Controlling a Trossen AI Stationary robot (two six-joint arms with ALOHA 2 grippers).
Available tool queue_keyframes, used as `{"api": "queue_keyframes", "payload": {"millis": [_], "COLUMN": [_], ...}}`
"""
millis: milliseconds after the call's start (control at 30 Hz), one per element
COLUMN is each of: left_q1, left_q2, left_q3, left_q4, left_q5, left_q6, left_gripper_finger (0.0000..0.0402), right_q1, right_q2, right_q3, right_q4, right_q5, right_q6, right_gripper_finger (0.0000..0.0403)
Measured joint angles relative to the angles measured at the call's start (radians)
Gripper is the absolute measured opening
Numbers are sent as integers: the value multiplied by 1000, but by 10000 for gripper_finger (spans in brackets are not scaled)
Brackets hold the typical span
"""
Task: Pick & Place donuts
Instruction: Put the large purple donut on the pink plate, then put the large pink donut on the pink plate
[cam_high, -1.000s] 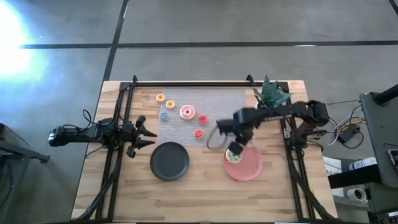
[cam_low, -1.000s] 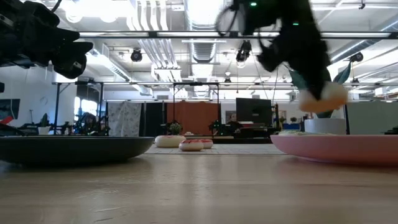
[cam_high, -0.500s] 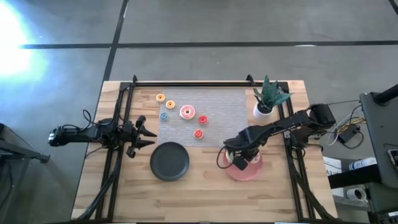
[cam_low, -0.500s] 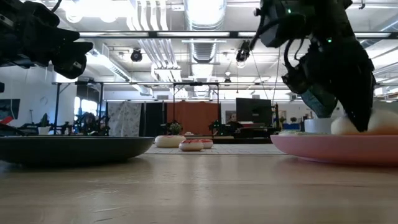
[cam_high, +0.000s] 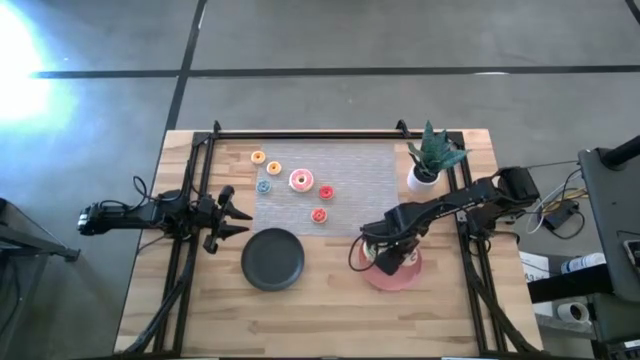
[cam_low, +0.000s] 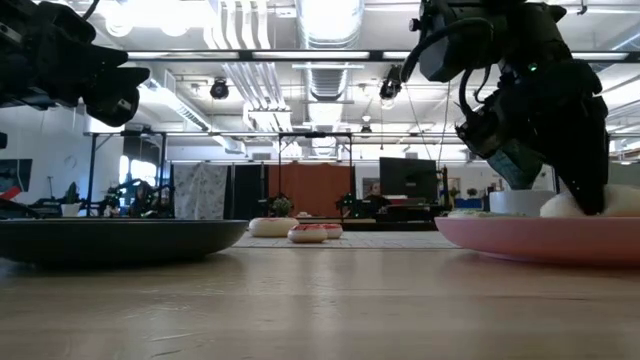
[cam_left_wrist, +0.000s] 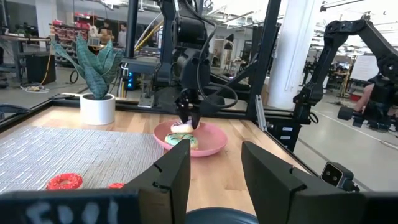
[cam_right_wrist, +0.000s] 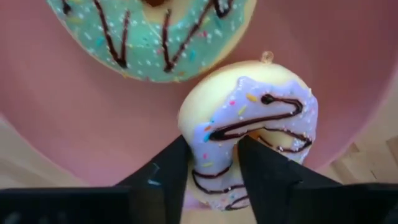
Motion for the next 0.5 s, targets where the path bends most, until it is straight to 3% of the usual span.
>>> {"api": "queue_keyframes", "payload": {"millis": [233, 500], "left_q1": [0, 0], "left_q2": [0, 0], "left_q3": [0, 0], "left_q4": [0, 0], "left_q5": [0, 0], "left_q6": [0, 0], "left_gripper_finger": [119, 119], "right_q1": [0, 0], "right_q2": [0, -1], "right_q3": [31, 120], "right_q4": [-45, -145], "right_q5": [2, 74], "right_q6": [22, 45], "right_gripper_finger": [208, 219]}}
